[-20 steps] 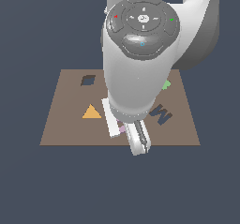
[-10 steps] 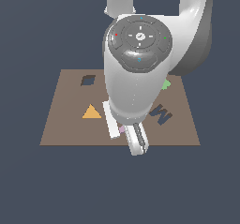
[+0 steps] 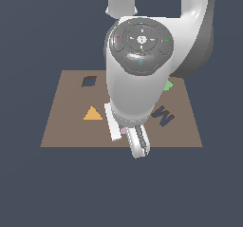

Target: Insert a designated object into the corresponding slot on a board.

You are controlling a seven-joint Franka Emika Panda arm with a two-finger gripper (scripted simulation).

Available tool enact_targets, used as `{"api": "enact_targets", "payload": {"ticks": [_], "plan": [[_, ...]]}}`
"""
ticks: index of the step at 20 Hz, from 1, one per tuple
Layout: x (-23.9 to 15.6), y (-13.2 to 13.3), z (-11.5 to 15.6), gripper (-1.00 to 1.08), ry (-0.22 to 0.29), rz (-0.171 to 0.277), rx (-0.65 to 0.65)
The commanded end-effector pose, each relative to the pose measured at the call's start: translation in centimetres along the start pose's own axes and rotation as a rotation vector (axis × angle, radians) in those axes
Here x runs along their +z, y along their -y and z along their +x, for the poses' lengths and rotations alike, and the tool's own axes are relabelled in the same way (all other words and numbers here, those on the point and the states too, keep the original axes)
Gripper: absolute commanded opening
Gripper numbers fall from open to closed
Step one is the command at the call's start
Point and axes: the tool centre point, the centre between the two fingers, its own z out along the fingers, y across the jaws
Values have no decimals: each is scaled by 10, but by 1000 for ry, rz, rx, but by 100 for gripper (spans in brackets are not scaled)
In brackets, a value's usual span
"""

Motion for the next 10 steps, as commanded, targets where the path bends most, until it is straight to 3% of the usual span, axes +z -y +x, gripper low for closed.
{"api": "enact_targets", "payload": {"ticks": [1, 10], "plan": [[1, 0, 0, -100, 0, -1, 0], [-3, 1, -4, -100, 0, -1, -14]]}}
